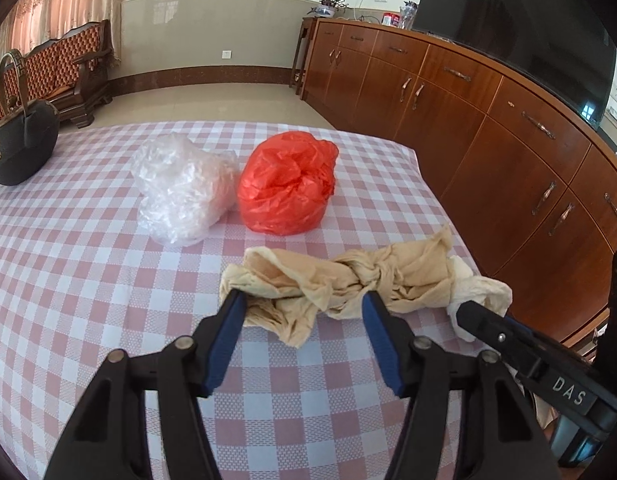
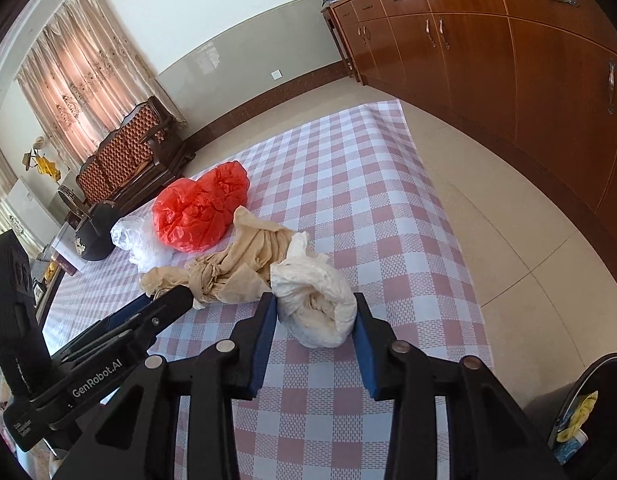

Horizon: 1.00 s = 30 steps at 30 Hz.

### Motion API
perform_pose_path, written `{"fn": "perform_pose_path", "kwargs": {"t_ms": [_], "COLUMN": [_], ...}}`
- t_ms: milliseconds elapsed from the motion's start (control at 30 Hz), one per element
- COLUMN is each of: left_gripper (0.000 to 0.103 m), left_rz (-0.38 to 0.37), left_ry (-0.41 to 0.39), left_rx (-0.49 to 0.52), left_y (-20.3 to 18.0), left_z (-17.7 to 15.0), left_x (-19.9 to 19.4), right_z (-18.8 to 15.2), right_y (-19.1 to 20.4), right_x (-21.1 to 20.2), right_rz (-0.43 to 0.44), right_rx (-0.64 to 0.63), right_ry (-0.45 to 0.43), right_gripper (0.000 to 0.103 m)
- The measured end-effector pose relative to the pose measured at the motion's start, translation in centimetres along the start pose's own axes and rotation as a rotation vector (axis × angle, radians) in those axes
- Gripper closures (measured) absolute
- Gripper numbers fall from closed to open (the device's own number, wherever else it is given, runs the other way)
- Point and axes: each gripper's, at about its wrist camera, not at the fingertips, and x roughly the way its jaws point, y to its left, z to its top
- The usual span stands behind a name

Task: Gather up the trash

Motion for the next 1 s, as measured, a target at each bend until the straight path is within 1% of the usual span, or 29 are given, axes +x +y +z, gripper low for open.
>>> {"fn": "perform_pose_path", "kwargs": {"t_ms": [33,67,100,233,467,567,733,767,800,867,900,933,1000], "left_gripper": [0.065,0.071,0.086,0.092,0.093,0.093,0.092,0.09,0.086,0.067,0.046,0.035,0.033], "left_rz": [-0.002,-0.007,-0.015,-0.041,-0.065,-0.054,-0.03,-0.026,-0.025,-0.013,-0.008,-0.001,0.022], "left_ry": [0.0,0.004,0.01,0.013,0.021,0.018,0.037,0.038,0.042,0.049,0.046,0.031,-0.019], "left_rx": [-0.002,-0.006,-0.009,-0.029,-0.053,-0.037,-0.005,-0.002,0.003,0.01,0.01,0.012,0.027], "left_y": [0.0,0.2,0.2,0.4,1.1,1.0,0.8,0.7,0.6,0.4,0.4,0.3,0.1], "left_z": [0.0,0.0,0.0,-0.2,-1.7,-2.4,-4.3,-4.7,-5.0,-5.3,-5.4,-5.3,-5.1], "left_x": [-0.1,0.0,0.1,0.0,-1.6,-2.7,-4.5,-4.7,-4.9,-5.1,-5.3,-5.6,-6.5], "right_z": [0.0,0.0,0.0,0.0,-0.4,-0.8,-1.8,-1.9,-2.0,-2.2,-2.2,-2.2,-2.3], "right_y": [0.0,0.0,0.1,0.3,0.1,0.1,0.3,0.3,0.3,0.4,0.5,0.6,0.7], "right_x": [0.1,0.1,0.1,0.1,-0.6,-1.1,-2.4,-2.6,-2.8,-3.2,-3.5,-3.7,-4.2], "right_rz": [0.004,0.004,0.004,0.008,0.01,0.01,0.012,0.013,0.015,0.017,0.018,0.019,0.017], "right_rx": [0.004,0.006,0.006,0.004,0.002,-0.002,-0.012,-0.012,-0.012,-0.014,-0.015,-0.017,-0.021], "right_ry": [0.0,-0.001,-0.002,-0.005,-0.017,-0.015,-0.018,-0.019,-0.021,-0.027,-0.031,-0.033,-0.043], "right_gripper": [0.063,0.063,0.063,0.063,0.063,0.063,0.063,0.063,0.063,0.063,0.063,0.063,0.063]}}
